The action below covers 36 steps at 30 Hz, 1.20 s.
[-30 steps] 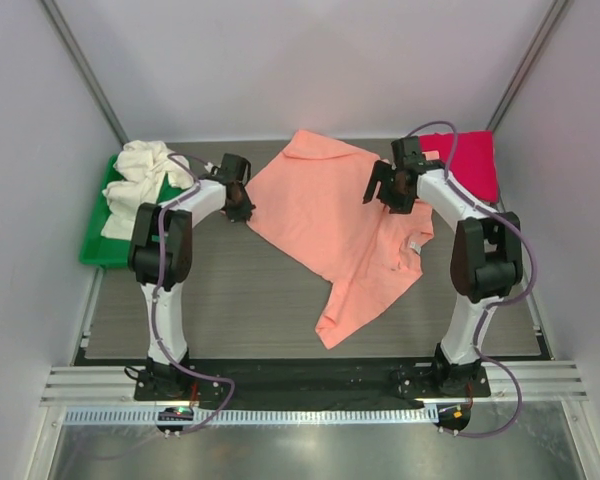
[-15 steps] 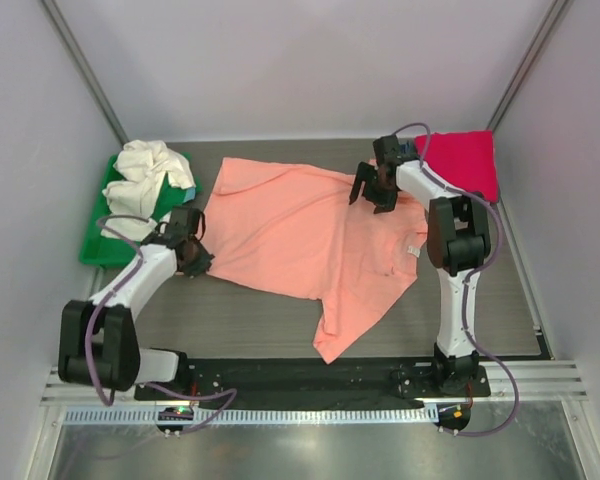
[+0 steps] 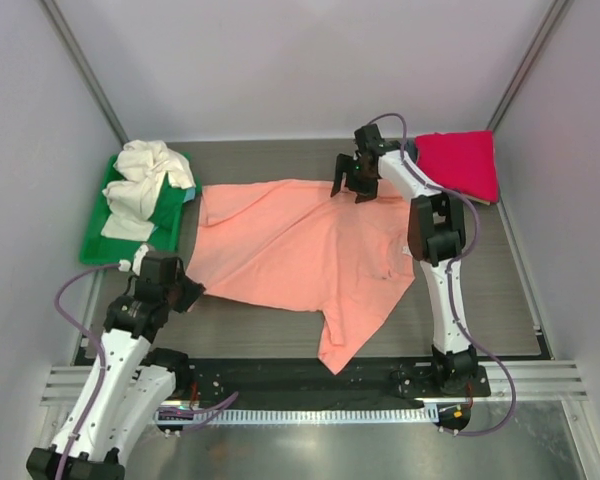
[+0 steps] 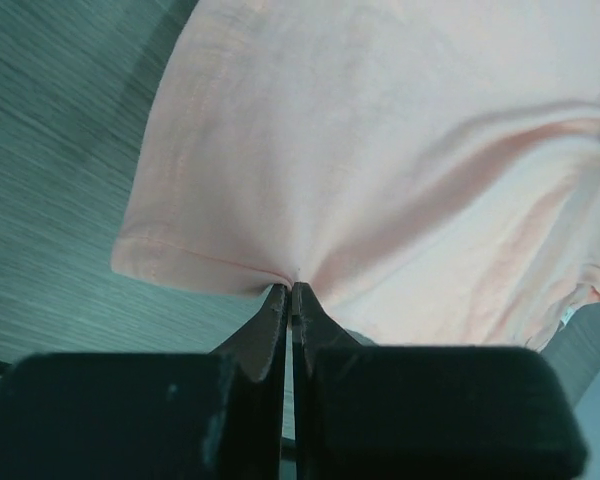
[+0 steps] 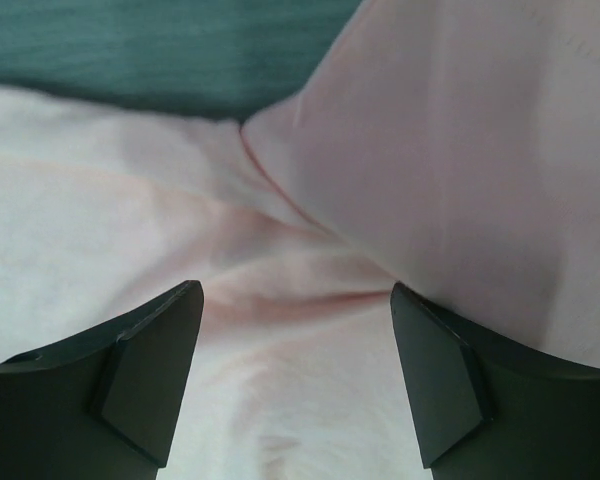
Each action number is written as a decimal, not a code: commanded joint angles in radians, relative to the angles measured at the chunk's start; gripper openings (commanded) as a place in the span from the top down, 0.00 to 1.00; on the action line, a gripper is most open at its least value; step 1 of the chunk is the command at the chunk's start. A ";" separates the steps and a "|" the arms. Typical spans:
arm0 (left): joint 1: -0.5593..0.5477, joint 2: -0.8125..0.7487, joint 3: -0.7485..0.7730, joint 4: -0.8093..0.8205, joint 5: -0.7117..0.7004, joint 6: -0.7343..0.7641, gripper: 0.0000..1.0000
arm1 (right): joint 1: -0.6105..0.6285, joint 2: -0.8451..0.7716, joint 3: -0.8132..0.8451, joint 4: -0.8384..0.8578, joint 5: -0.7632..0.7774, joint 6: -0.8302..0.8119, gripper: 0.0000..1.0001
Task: Fold and stack the t-shirts
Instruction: Flatten the tshirt out
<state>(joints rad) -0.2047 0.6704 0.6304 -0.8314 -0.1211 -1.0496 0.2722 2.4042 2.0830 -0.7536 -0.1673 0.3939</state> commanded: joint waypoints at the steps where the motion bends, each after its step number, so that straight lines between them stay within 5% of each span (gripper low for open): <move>1: -0.019 -0.003 -0.017 -0.089 -0.058 -0.073 1.00 | -0.004 0.134 0.162 -0.090 -0.018 -0.030 0.18; 5: -0.019 0.055 -0.020 -0.064 -0.095 -0.055 0.94 | -0.010 0.248 0.353 -0.098 -0.006 -0.059 0.16; 7: -0.019 0.098 -0.029 -0.045 -0.059 -0.046 0.82 | -0.011 0.280 0.448 -0.066 -0.064 -0.081 0.16; 8: -0.019 0.109 -0.038 -0.032 -0.031 -0.037 0.64 | -0.014 0.292 0.471 -0.047 -0.080 -0.096 0.15; 11: -0.042 0.109 -0.058 0.011 0.014 -0.007 0.38 | -0.021 0.248 0.494 0.029 -0.151 -0.095 0.14; 14: -0.070 0.116 0.026 -0.005 -0.084 0.042 0.31 | -0.016 0.156 0.448 0.091 -0.195 -0.064 0.13; 20: -0.070 0.409 0.316 0.058 -0.149 0.172 0.31 | 0.001 -0.181 0.156 0.135 -0.156 -0.009 0.13; 29: -0.050 0.987 0.800 0.170 -0.207 0.296 0.37 | 0.007 -0.675 -0.698 0.141 0.087 0.071 0.12; 36: 0.002 1.388 1.192 0.143 -0.236 0.393 0.40 | 0.007 -0.927 -1.020 0.232 0.022 0.112 0.13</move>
<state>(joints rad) -0.2268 1.9820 1.6497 -0.6731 -0.3050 -0.7376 0.2794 1.5852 1.1187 -0.5869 -0.1326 0.4744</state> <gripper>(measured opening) 0.602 0.872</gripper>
